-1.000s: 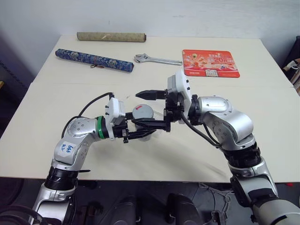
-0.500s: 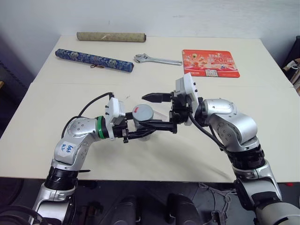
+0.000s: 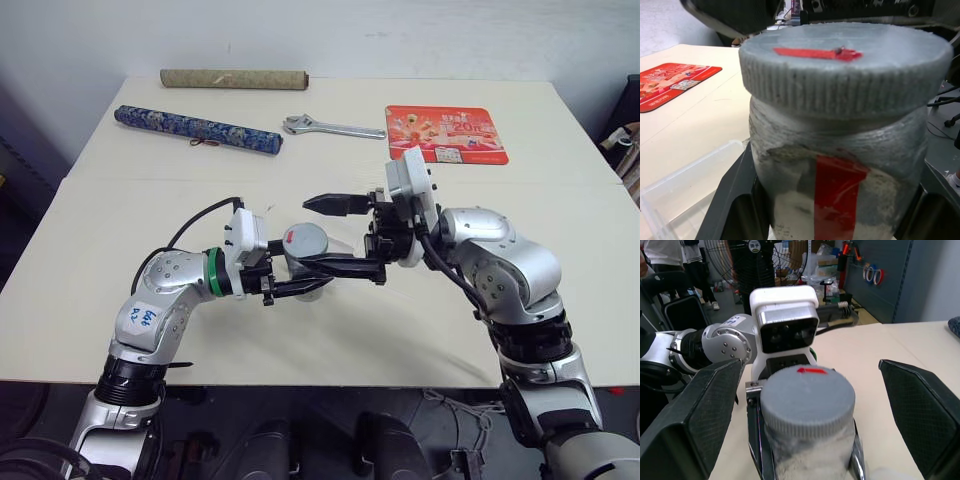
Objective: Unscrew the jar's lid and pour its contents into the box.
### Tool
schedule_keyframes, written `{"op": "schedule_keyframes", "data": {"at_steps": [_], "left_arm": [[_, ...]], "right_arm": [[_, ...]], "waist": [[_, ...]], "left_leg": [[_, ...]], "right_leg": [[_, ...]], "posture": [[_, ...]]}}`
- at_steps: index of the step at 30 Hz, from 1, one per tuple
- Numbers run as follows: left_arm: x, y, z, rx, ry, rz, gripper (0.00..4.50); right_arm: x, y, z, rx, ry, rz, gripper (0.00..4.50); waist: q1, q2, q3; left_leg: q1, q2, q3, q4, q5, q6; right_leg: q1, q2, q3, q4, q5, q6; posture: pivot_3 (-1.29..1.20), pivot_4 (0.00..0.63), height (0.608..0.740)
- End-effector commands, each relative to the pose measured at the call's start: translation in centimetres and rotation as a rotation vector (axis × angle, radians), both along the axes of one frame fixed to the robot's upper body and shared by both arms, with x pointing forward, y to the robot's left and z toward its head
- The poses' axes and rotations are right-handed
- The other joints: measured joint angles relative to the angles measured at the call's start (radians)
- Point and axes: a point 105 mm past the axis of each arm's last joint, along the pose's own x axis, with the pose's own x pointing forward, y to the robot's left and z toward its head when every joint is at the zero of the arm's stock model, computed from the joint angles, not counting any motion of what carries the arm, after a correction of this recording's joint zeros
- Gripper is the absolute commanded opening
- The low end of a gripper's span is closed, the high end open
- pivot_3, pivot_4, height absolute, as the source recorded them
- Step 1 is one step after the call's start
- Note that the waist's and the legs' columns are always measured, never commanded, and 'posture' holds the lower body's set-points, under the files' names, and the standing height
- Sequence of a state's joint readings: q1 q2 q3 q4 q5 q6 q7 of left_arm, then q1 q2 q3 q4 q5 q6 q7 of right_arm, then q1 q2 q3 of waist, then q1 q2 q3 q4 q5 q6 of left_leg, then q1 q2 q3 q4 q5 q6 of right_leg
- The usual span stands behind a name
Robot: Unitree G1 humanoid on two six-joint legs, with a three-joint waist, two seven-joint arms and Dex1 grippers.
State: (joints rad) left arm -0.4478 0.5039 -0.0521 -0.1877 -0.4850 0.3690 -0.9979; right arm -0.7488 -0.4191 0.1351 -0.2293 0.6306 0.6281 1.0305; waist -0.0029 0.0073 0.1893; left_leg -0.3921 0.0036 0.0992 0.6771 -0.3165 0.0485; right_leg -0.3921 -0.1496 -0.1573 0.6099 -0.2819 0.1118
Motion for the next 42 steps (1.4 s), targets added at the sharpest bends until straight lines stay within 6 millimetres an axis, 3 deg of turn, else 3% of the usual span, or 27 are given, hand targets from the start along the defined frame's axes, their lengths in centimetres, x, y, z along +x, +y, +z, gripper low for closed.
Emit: {"op": "schedule_keyframes", "data": {"at_steps": [1,11,17,20,23,26,28,32,35,38,42], "left_arm": [[-0.8,-0.3,0.9,-0.012,-0.037,-0.031,2.34],[-0.8,-0.5,0.9,-0.011,-0.036,-0.034,2.34],[-0.8,-0.6,0.9,-0.013,-0.039,-0.034,2.34],[-0.8,-0.5,0.9,-0.015,-0.04,-0.032,2.34],[-0.7,-0.3,0.9,-0.016,-0.041,-0.025,2.34],[-0.4,0.5,1.2,-0.02,-0.052,-0.001,2.34],[-0.2,1.3,1.5,-0.024,-0.059,0.015,2.34],[0.1,2.5,2.0,-0.031,-0.071,0.037,2.34],[0.4,3.2,2.4,-0.039,-0.072,0.056,2.34],[1.3,4.3,2.9,-0.047,-0.058,0.096,2.34],[2.6,5.3,4.0,-0.071,-0.059,0.137,2.34]], "right_arm": [[-0.7,1.0,0.6,-0.015,-0.046,0.024,4.48],[-0.4,1.3,-0.1,-0.035,-0.023,0.019,4.48],[-0.2,1.1,0.2,-0.001,-0.013,0.019,2.67],[-0.3,0.9,0.7,0.07,0.04,0.035,2.53],[-0.7,0.0,2.6,0.236,0.225,0.092,2.53],[-0.5,-2.5,4.0,0.351,0.354,0.092,2.53],[1.0,-5.0,3.7,0.367,0.325,-0.06,2.53],[4.8,-11.0,-0.1,0.253,0.056,-0.475,2.53],[6.2,-16.4,-4.6,0.123,-0.089,-0.681,2.53],[7.1,-21.3,-8.9,0.063,-0.074,-0.861,2.53],[7.4,-25.1,-12.5,0.002,-0.019,-1.023,2.53]], "waist": [[0.0,0.0,0.0],[0.0,0.0,0.0],[0.0,0.0,0.0],[0.001,0.0,0.0],[0.0,0.0,0.0],[0.002,0.001,0.0],[0.003,0.0,0.0],[0.003,0.0,0.0],[0.004,0.0,0.0],[0.001,-0.001,0.001],[-0.005,-0.001,0.002]], "left_leg": [[0.0,0.0,0.0,0.0,0.0,0.0],[0.0,0.0,0.0,0.0,0.0,0.0],[0.0,0.0,0.0,0.0,0.0,0.0],[0.0,0.0,0.0,0.0,0.0,0.0],[0.0,0.0,0.0,0.0,0.0,0.0],[0.0,0.0,-0.001,0.0,0.0,0.0],[0.0,0.0,-0.002,0.0,0.0,0.0],[-0.001,-0.001,0.0,0.0,-0.001,0.001],[0.0,-0.002,0.002,-0.003,-0.001,0.002],[0.001,-0.002,0.005,-0.004,-0.001,0.002],[0.002,-0.001,0.006,-0.005,0.002,0.001]], "right_leg": [[0.0,0.0,0.0,0.0,0.0,0.0],[0.0,0.0,0.0,0.0,0.0,0.0],[0.0,0.0,0.0,0.0,0.0,0.0],[0.0,0.0,0.0,0.0,0.0,0.0],[0.0,0.0,0.0,0.0,0.0,0.0],[0.0,0.0,0.0,0.0,0.0,0.0],[0.001,-0.001,0.0,0.0,0.0,0.0],[0.0,-0.001,0.0,-0.002,0.0,0.0],[0.0,-0.001,0.001,-0.003,0.0,0.001],[0.0,0.0,0.001,-0.004,0.001,0.001],[0.0,0.0,0.002,-0.003,0.001,0.001]], "posture": [[0.0,0.15,0.74],[0.0,0.15,0.74],[0.0,0.15,0.74],[0.0,0.15,0.74],[0.0,0.15,0.74],[0.0,0.15,0.74],[0.0,0.15,0.74],[0.0,0.15,0.74],[0.0,0.15,0.74],[0.0,0.15,0.74],[0.0,0.15,0.74]]}}
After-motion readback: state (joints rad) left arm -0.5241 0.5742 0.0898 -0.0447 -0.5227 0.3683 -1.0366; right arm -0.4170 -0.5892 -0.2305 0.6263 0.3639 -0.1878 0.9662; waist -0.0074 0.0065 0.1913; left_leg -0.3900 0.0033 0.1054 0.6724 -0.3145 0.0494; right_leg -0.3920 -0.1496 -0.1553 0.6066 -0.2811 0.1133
